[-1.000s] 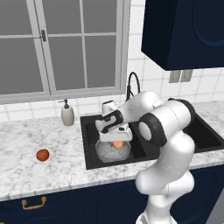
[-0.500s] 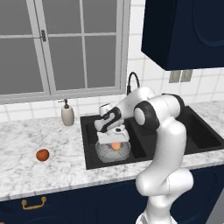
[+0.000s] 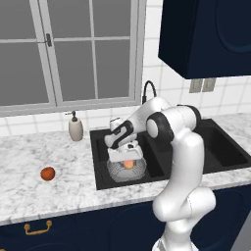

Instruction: Put the colander in the sink, put the orange, peach in the colander, and turn on the sink faucet and pour water over the colander.

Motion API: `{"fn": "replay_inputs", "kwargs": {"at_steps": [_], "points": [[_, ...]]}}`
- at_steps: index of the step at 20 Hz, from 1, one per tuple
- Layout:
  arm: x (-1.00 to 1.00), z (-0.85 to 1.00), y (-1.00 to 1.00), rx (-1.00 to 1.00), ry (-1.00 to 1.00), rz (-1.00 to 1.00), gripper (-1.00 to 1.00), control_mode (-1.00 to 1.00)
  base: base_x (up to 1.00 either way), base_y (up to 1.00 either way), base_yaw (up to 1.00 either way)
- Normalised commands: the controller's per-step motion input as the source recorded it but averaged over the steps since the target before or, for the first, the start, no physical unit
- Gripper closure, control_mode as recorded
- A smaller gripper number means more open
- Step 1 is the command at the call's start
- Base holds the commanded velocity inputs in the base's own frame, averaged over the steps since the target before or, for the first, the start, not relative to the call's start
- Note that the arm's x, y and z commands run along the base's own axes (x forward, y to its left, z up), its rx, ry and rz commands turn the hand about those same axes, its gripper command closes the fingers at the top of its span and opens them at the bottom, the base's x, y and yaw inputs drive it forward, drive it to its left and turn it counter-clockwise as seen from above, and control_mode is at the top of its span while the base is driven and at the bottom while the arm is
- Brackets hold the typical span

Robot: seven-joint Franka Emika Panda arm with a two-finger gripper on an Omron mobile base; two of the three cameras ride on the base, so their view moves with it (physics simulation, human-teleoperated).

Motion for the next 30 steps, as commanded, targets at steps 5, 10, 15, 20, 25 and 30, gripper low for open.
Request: {"fn": "replay_inputs", "kwargs": {"at_steps": [5, 10, 15, 20, 25, 30], "points": [[0.0, -0.15, 0.0, 0.0, 0.0, -0.03, 1.0, -1.0, 0.0, 0.0, 0.0], [0.01, -0.1, 0.0, 0.0, 0.0, -0.04, -1.0, -1.0, 0.0, 0.0, 0.0], [0.0, 0.01, -0.01, 0.0, 0.0, 0.0, -1.0, -1.0, 0.0, 0.0, 0.0], [0.01, 0.08, 0.0, 0.0, -0.01, 0.0, -1.0, -1.0, 0.0, 0.0, 0.0], [-0.16, 0.68, 0.05, 0.0, -0.14, 0.02, -1.0, -1.0, 0.0, 0.0, 0.0], [-0.71, 0.68, 0.1, 0.03, -0.19, 0.09, -1.0, -1.0, 0.0, 0.0, 0.0]]}}
